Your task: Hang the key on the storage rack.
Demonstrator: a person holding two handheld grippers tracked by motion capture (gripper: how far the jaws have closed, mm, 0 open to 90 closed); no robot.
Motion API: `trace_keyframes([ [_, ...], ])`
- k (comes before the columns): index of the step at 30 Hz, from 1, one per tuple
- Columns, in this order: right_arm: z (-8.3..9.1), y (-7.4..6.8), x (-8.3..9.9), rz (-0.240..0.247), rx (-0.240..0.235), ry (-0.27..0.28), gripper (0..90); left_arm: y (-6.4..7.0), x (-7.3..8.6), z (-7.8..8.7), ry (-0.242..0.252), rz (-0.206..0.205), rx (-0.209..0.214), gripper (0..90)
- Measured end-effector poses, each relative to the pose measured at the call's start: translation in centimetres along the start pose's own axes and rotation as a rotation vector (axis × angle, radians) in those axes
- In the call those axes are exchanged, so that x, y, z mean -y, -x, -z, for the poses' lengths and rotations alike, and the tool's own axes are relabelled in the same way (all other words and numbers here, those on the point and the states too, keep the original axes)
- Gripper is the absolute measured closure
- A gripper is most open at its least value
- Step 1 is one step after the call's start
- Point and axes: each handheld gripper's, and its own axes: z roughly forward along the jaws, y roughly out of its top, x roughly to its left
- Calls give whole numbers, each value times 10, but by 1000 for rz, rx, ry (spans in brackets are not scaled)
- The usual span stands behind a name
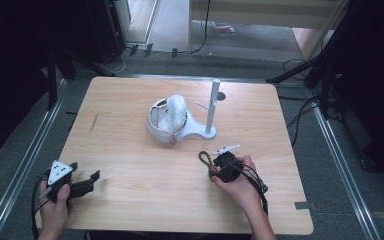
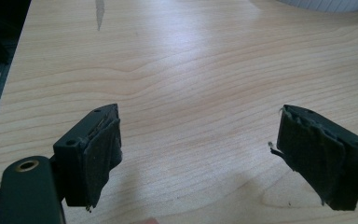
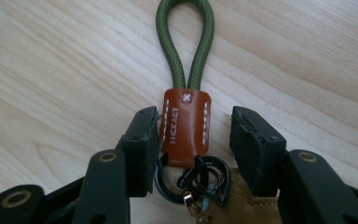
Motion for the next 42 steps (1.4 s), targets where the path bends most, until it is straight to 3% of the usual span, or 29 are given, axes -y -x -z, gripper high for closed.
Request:
trace_keyframes([
  [2, 1, -2, 0, 26, 11, -22, 541, 0, 0, 0, 0, 0, 0, 146],
  [7, 1, -5, -2, 25, 7, -26, 584, 0, 0, 0, -2, -2, -2, 146],
  [8, 1, -6, -2, 30, 5, -27, 655, 0, 0, 0, -2, -2, -3, 146],
  [14, 1, -7, -5, 9, 15, -44, 690, 0, 0, 0, -1, -1, -3, 146],
  [19, 1, -7, -3, 1, 13, -27, 699, 0, 0, 0, 0, 1, 0, 145],
  [24, 1, 0, 4, -35, -11, 42, 702, 0, 0, 0, 0, 4, 3, 145],
  [26, 1, 0, 5, -41, -7, 48, 702, 0, 0, 0, 2, 7, 4, 145],
  [42, 20, 3, 6, -105, 8, 255, 701, 0, 0, 0, 0, 1, 6, 146],
])
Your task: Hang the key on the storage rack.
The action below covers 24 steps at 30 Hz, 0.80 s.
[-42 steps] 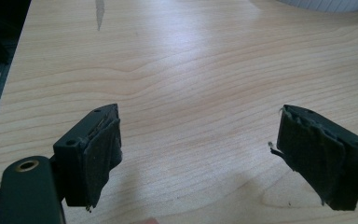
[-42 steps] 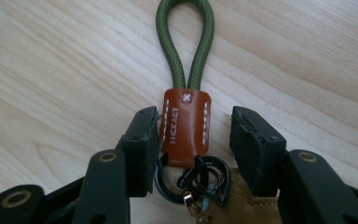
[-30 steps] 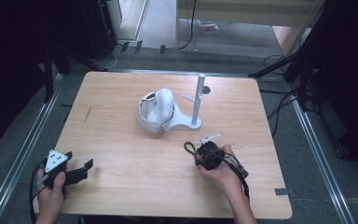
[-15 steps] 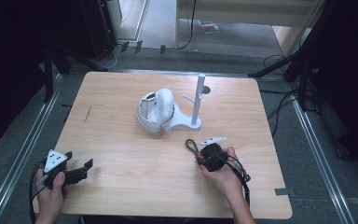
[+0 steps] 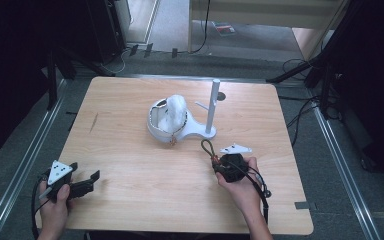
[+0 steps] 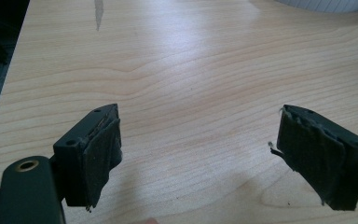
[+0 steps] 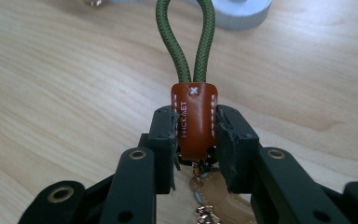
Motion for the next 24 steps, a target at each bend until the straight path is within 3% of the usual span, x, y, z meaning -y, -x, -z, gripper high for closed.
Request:
trace_keyframes([
  [10, 9, 0, -2, -23, 7, 115, 699, 0, 0, 0, 0, 1, -1, 146],
  [13, 15, 0, -4, -38, 14, 173, 698, 0, 0, 0, -2, -1, -1, 146],
  [19, 21, 0, -6, -34, 23, 223, 698, 0, 0, 0, -1, -1, -2, 146],
  [24, 28, -2, -8, -28, 41, 294, 698, 0, 0, 0, -2, -2, -2, 145],
])
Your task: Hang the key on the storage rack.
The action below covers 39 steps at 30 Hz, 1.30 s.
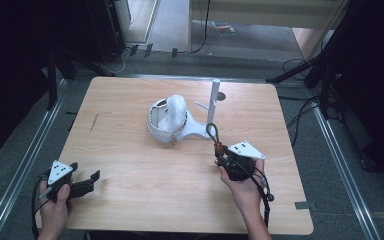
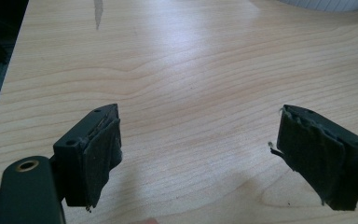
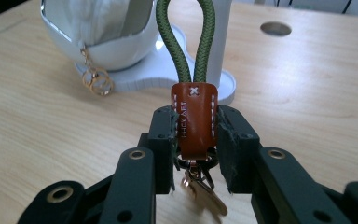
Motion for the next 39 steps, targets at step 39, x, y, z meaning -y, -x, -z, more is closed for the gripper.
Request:
trace_keyframes([
  [39, 11, -4, -42, -8, 70, 211, 691, 0, 0, 0, 0, 1, -1, 146],
])
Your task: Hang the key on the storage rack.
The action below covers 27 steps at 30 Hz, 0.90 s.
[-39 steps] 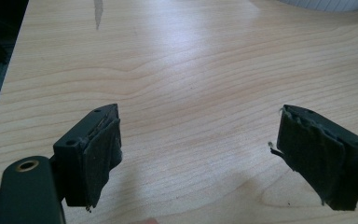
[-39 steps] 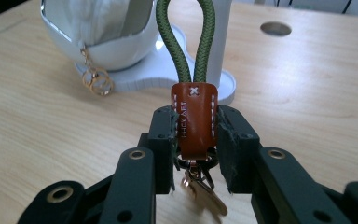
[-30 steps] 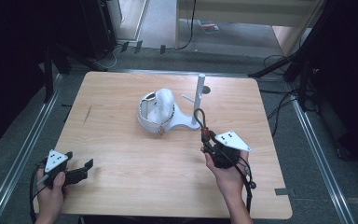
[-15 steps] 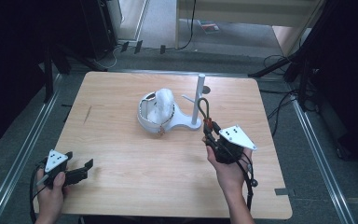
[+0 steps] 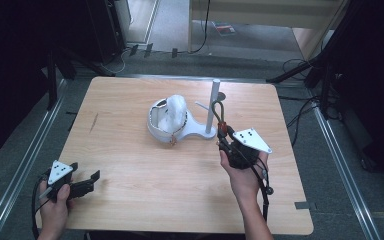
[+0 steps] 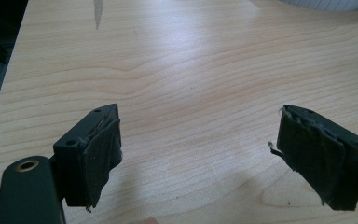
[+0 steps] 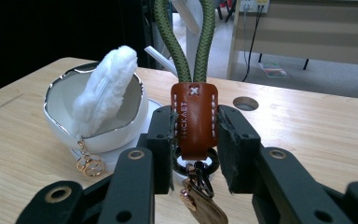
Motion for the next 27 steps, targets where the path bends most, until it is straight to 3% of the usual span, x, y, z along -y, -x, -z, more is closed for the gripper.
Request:
trace_keyframes([
  [15, -14, 1, 1, -6, -7, -34, 687, 0, 0, 0, 0, 2, 1, 145],
  [21, -26, 1, -7, -7, -1, -71, 687, 0, 0, 0, 0, 8, 2, 146],
  [27, -43, 2, -4, -25, 7, -99, 686, -1, 0, 0, 0, 11, 6, 145],
])
